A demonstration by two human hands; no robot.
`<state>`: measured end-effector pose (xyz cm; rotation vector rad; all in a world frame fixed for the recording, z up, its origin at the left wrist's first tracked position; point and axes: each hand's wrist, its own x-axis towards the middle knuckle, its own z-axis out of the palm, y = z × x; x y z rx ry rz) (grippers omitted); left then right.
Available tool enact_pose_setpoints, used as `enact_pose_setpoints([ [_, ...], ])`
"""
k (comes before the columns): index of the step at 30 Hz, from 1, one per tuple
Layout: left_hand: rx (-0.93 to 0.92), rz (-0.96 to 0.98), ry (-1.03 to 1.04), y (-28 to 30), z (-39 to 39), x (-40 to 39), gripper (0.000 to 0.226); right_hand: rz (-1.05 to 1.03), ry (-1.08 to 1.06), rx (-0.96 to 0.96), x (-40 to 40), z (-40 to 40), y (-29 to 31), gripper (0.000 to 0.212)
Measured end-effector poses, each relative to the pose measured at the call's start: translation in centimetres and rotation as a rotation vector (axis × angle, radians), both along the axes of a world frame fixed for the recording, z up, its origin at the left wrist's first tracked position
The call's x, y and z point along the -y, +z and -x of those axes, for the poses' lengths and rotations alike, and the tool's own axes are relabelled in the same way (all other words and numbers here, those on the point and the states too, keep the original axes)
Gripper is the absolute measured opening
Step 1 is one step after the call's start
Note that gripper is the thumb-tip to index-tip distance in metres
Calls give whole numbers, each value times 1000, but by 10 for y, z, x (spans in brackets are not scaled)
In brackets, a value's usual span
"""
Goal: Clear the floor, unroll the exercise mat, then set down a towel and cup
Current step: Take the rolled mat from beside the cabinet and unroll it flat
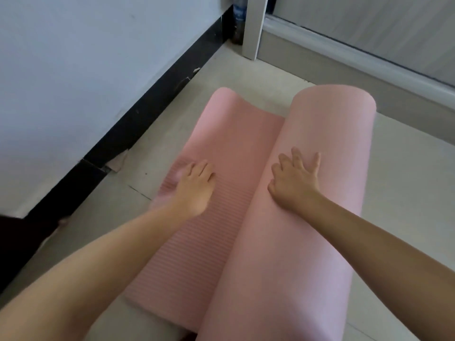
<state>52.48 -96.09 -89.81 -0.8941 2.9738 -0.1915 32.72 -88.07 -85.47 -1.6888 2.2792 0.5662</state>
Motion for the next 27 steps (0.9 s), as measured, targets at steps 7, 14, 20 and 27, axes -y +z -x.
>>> enact_pose_setpoints([
  [7, 175, -362, 550, -43, -32, -41, 70, -60, 135, 9, -4, -6, -9, 47],
  [14, -86, -410, 926, -32, -41, -8, 62, -174, 162, -39, 1, -13, -10, 49],
  [20, 51, -367, 828, -31, -34, 30, 58, -239, 118, -14, 2, -7, -11, 50],
  [27, 108, -395, 838, -40, -28, 44, 62, -212, 98, 32, -1, -4, -11, 48],
])
